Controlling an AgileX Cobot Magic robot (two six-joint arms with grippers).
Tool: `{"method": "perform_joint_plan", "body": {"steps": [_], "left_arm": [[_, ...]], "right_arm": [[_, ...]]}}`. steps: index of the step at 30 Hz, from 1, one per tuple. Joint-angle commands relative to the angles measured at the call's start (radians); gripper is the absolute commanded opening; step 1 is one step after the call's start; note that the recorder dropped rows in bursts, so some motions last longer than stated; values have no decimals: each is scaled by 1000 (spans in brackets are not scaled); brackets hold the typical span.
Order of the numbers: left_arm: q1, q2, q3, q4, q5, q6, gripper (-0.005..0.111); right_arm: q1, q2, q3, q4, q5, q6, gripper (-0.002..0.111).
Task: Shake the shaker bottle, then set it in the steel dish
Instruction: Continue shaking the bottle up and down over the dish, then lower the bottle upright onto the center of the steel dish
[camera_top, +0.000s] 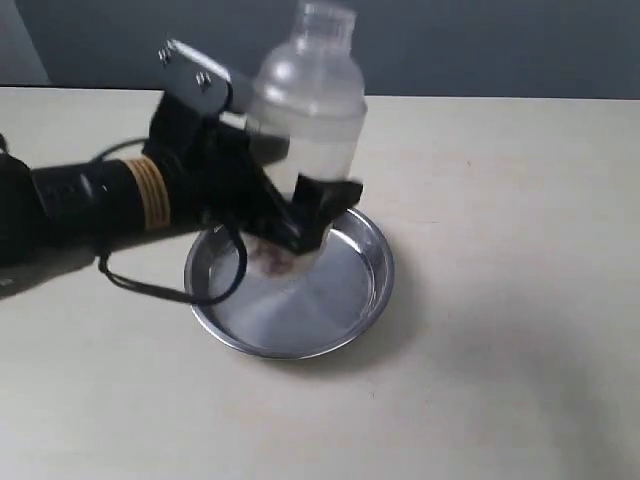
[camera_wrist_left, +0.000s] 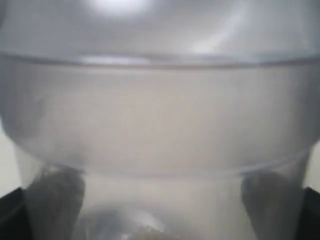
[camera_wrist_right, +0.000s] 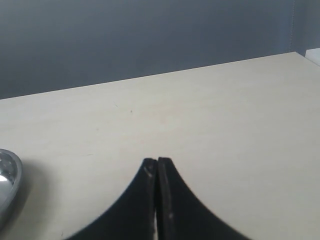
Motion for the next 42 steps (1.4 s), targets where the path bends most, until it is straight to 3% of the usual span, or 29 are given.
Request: {"method": "perform_joint_plan", "body": {"steps": [1,3,6,11,14,17,20,24,26,29,34,39,42], "left_arm": [[-11,-146,-96,-1,-43,74,0],[-8,-59,-39,-21,43,106,0],[10,103,31,-157,11,151,0],[-11,-61,-39,-139,-137,177,0],[-11,-118,-61,-145,-56,180,0],[4,29,19,-187,-8,184,0],[19,120,44,-222,-75,165,0],[10,-51,-43,-116,-228,175,0],[10,-132,-115,-128,-133,245,0],[10,-57,-73,-205,9,269,0],[32,169,12,-336,-119,282,0],[32,174,14,-314,-296,282,0],[32,174,14,-314,-315,282,0]], "right_arm": [[-3,-5,1,0,-7,-2,-1],[-3,-5,1,0,-7,-2,-1],[-3,-5,1,0,-7,-2,-1],[-3,-5,1,0,-7,-2,-1],[-3,-5,1,0,-7,-2,-1],[-3,-5,1,0,-7,-2,-1],[-3,-5,1,0,-7,-2,-1],[-3,-5,1,0,-7,-2,-1],[-3,-5,1,0,-7,-2,-1],[-3,-5,1,0,-7,-2,-1],[-3,-5,1,0,-7,-2,-1],[-3,-5,1,0,-7,-2,-1],[-3,-5,1,0,-7,-2,-1]]}}
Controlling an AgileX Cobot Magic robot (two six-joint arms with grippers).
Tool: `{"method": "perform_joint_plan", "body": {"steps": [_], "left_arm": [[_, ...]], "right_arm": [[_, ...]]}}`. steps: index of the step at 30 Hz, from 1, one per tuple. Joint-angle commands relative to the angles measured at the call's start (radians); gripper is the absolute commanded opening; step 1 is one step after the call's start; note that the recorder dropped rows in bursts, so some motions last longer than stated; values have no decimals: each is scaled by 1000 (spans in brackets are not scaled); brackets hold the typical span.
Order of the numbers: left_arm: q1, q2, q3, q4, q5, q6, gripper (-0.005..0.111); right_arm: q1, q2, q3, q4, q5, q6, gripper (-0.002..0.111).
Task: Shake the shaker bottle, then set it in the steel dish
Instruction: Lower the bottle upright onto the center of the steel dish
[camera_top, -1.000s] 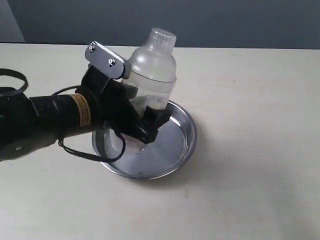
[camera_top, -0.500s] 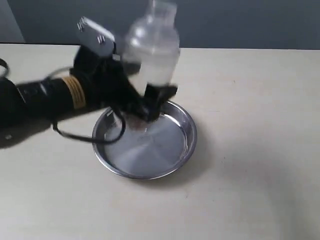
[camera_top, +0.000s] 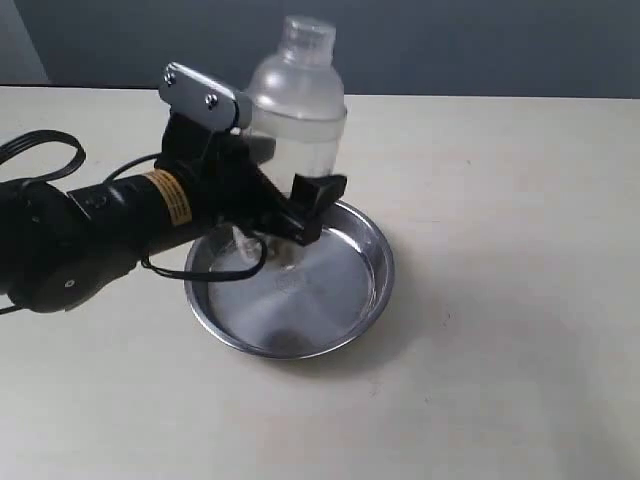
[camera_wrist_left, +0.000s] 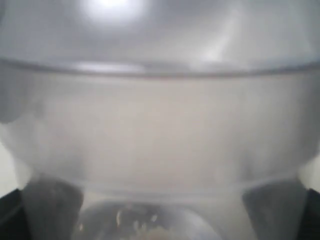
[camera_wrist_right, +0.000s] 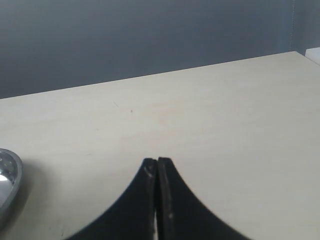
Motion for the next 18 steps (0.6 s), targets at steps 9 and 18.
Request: {"method": "perform_joint_plan", "body": {"steps": [9,18], "left_arm": [[0,-10,3,-15,-144,-6,0],[0,123,21,-11,-307,-51,0]], "right_arm": [[-3,-5,1,0,-7,-2,-1],[-3,-5,1,0,-7,-2,-1]]}}
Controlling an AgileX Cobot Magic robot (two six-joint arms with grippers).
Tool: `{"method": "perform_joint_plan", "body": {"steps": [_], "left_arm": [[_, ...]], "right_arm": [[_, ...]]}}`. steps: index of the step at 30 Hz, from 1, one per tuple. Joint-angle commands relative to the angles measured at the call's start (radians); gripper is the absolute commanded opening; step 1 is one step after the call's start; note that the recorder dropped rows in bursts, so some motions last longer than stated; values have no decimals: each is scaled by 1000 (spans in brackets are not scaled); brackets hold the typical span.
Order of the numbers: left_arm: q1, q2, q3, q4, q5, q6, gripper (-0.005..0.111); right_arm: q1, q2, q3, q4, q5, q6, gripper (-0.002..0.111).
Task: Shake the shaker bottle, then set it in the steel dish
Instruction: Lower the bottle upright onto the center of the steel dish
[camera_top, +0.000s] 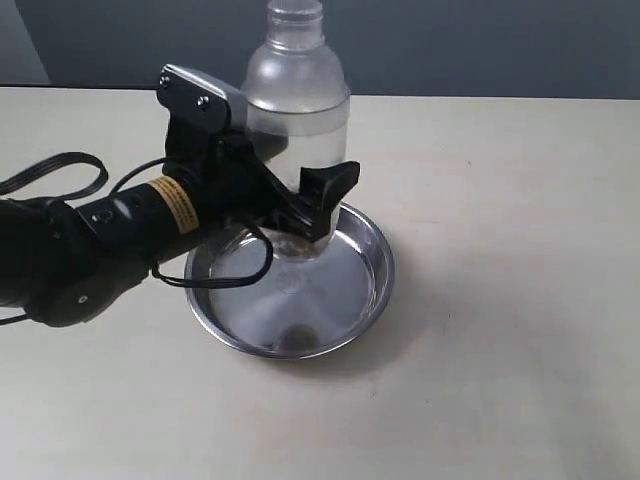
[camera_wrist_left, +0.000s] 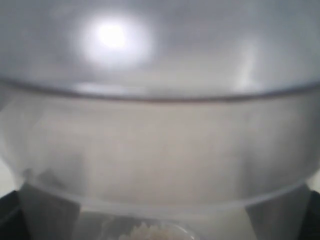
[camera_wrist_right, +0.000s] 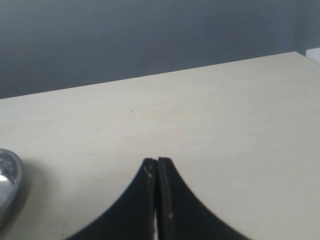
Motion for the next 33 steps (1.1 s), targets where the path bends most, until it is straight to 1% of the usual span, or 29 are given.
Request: {"method": "perform_joint_plan", "body": {"steps": [1,11,16,22,24,33], "left_arm": [[0,66,0,-14,-125,-12,0],[0,176,0,-47,-212,-12,0],[0,218,0,-88,-247,-9,0],[1,257,0,-88,-316,34,0],[1,267,0,-88,-319,42,0],[1,336,0,-82,-386,44,0]], "right_arm": [[-3,-5,1,0,-7,-2,-1],[-3,-5,1,0,-7,-2,-1],[-3,-5,1,0,-7,-2,-1],[-3,-5,1,0,-7,-2,-1],[-3,-5,1,0,-7,-2,-1],[-3,-5,1,0,-7,-2,-1]]}}
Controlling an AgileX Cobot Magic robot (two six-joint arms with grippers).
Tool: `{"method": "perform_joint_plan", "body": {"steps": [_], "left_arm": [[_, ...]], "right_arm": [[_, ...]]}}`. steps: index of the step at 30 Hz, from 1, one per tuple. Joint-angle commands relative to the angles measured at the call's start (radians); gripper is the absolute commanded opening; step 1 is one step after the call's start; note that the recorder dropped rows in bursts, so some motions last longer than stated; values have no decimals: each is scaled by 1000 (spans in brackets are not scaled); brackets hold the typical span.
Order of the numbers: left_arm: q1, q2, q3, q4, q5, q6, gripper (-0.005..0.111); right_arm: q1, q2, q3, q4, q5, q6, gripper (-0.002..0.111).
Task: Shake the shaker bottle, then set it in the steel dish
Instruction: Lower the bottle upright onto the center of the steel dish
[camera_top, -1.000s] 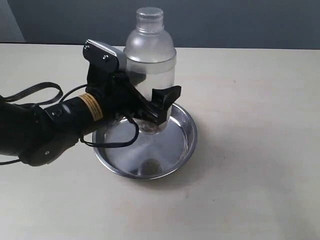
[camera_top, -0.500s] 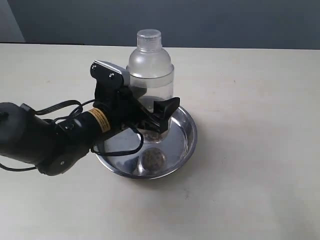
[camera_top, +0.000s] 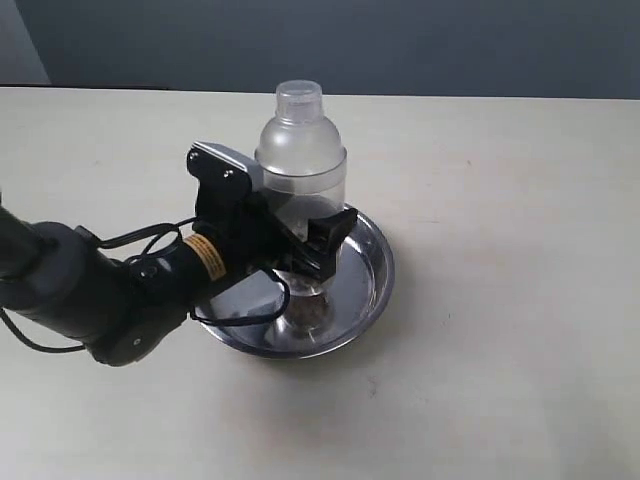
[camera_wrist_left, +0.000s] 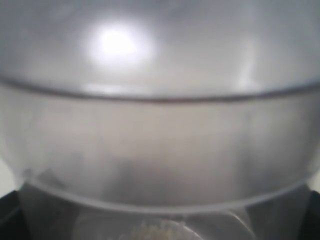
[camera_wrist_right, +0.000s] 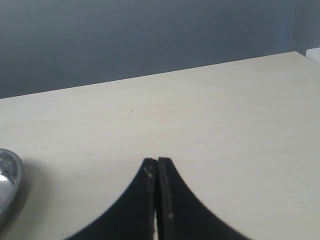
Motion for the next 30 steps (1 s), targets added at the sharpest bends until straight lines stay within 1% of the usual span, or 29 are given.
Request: {"method": "perform_joint_plan", "body": {"steps": [1,7,8,10,14,15,17,20,24,27,29,30], "left_arm": [[1,22,0,-4,-82,6,0],[10,32,0,38,-98,6,2],[10,34,0,41,-100,6,4],[10,36,0,42,-100,6,13],[24,43,0,61,-94,6,46],[33,43,0,65,-88,4,63],[44,43,0,87,-87,3,78],[48,43,0,139,-87,-1,80],[48,43,0,195,-49,-24,80],[48,43,0,198,-49,-24,80],[48,43,0,203,-42,-24,84],[48,43,0,203,-42,-24,91]], "right_arm": [[-3,-5,1,0,-7,-2,-1],[-3,-5,1,0,-7,-2,-1],[-3,-5,1,0,-7,-2,-1],[-3,-5,1,0,-7,-2,-1],[-3,-5,1,0,-7,-2,-1],[-3,-5,1,0,-7,-2,-1],[-3,-5,1,0,-7,-2,-1],[-3,-5,1,0,-7,-2,-1],[-3,-5,1,0,-7,-2,-1],[-3,-5,1,0,-7,-2,-1],[-3,-5,1,0,-7,-2,-1],[-3,-5,1,0,-7,-2,-1]]}}
